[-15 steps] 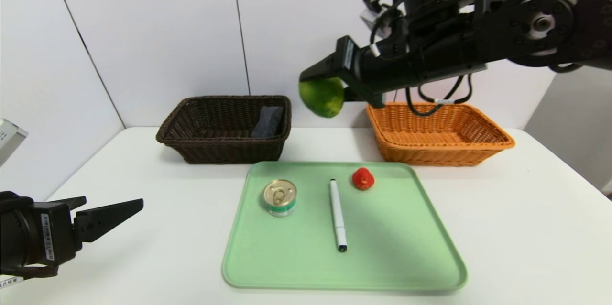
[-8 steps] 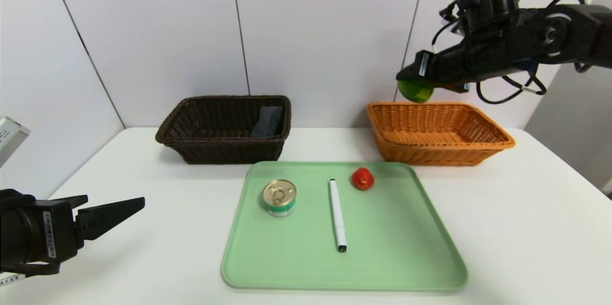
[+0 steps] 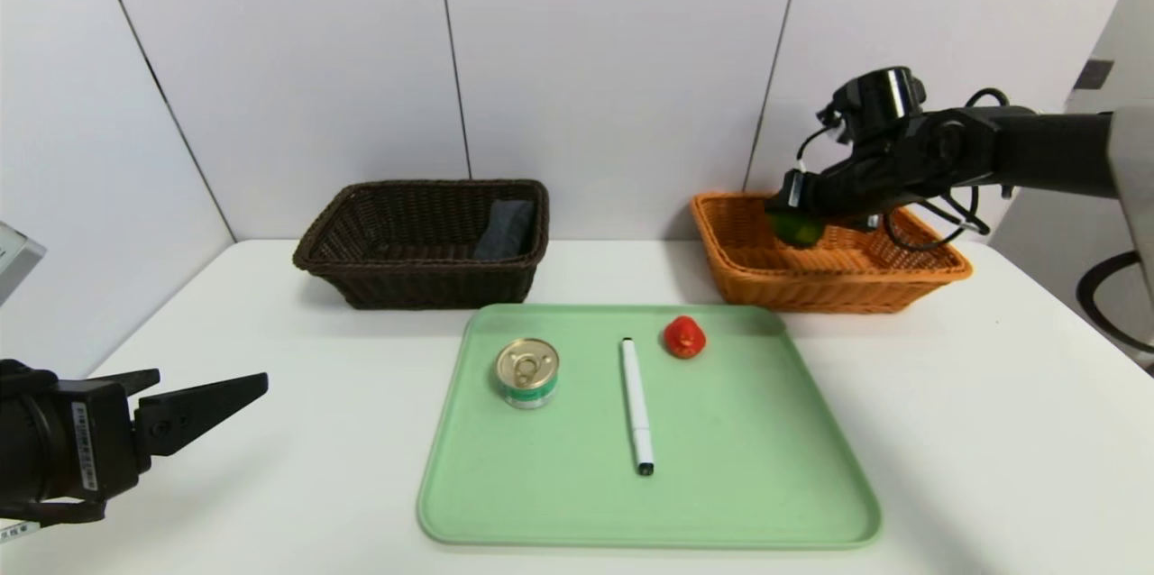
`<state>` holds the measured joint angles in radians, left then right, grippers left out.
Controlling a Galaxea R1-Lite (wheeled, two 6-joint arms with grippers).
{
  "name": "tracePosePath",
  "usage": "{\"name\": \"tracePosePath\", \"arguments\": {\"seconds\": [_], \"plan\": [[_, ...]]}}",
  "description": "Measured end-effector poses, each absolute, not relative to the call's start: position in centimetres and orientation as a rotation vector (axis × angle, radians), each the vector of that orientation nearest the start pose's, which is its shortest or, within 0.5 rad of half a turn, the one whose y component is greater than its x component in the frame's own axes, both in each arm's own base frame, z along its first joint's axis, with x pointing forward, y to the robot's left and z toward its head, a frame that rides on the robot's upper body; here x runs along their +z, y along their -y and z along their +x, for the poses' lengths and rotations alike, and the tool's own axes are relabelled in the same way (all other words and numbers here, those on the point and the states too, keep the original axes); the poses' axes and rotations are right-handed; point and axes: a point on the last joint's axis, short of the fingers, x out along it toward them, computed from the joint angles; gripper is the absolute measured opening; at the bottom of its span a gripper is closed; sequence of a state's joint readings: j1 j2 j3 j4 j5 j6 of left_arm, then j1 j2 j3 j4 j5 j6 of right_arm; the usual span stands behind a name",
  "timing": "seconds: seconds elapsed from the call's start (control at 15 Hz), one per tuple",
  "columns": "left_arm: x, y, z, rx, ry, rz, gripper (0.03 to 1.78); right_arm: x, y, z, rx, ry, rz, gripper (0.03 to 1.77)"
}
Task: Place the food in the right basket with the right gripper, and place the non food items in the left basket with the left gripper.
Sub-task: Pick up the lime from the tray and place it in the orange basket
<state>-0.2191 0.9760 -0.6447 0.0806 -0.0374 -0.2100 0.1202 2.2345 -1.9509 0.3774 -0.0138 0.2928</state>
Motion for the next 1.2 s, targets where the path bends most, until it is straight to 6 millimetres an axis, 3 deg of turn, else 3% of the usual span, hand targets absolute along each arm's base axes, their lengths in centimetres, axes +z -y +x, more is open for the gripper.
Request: {"name": "tracePosePath", "arguments": {"seconds": [0.27,0.53,0.87,1.2], "plan": [[22.3,2.6,11.2,-0.21,-0.433,-0.169,1.69,18.0,-5.0,45.9,-0.015,-0.704,0.233,1.01],[22.3,2.6,11.2,-0.21,-0.43,-0.169,1.69,17.7,-4.8,46.0,-0.041,-0.704,0.224,1.01],[22.3,2.6,11.2,-0.21,-0.431,-0.169,1.69,17.8,-4.9,46.0,-0.039,-0.698,0.219,1.36],[22.3,2.6,11.2,-0.209,-0.431,-0.168,1.69,19.1,-4.9,45.9,-0.007,-0.641,0.235,1.52]]}}
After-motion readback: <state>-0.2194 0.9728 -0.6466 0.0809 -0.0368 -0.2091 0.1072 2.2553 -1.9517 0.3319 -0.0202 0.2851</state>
